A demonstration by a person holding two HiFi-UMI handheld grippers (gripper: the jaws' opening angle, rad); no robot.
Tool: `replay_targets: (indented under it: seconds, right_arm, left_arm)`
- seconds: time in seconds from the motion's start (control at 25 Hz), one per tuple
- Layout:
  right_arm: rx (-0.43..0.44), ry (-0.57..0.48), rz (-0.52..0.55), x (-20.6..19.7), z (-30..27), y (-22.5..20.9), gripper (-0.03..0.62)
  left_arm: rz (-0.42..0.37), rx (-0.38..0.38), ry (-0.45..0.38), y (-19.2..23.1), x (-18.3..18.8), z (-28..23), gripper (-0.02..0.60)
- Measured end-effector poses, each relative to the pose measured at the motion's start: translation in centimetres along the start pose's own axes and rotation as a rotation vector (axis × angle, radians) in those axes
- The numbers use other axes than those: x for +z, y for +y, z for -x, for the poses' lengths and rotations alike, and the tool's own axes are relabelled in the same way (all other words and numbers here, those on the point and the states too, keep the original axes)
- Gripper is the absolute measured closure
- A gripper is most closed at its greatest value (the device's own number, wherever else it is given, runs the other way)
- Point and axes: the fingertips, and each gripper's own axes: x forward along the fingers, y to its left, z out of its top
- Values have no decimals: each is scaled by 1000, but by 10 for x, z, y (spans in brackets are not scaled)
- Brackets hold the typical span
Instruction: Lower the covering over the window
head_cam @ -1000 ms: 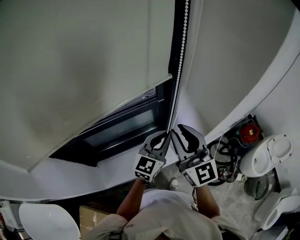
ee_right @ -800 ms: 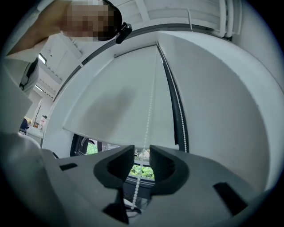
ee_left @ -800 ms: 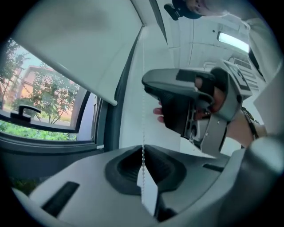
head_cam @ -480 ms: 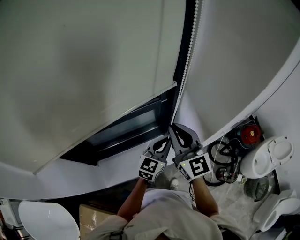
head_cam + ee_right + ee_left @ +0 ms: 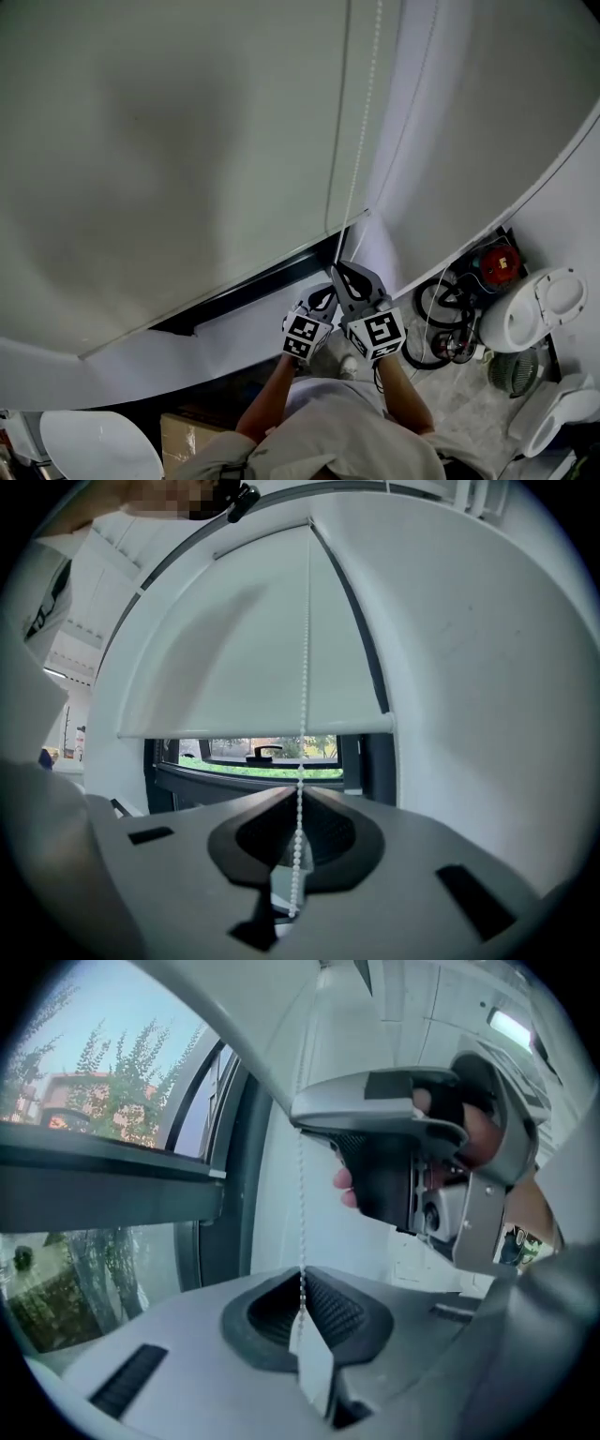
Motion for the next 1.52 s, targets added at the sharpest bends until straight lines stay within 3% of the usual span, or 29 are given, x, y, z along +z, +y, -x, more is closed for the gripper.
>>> replay_targets:
  seconds: [0.44, 0.8, 0.96, 1.12, 1.28, 1.52]
  right_arm:
    - [-13, 159, -54, -78, -9, -11, 582]
    - [-24, 214, -26, -99, -12, -12, 591]
    - [-48, 222, 33, -93, -7, -13, 575]
    - [-46, 213, 59, -84, 2, -13, 488]
    - [-66, 178, 82, -67, 16, -16, 464]
    - [-73, 104, 89, -34, 43, -12, 457]
  left_arm:
    - [57, -19, 150, 2, -71, -20, 560]
    - [75, -24, 137, 7, -85, -24, 560]
    - [69, -13, 136, 6, -79, -18, 558]
    - [51, -4, 100, 2, -68, -10, 555]
    - [43, 3, 29, -1, -38, 3, 491]
    - [6, -22, -72, -21, 25, 32, 486]
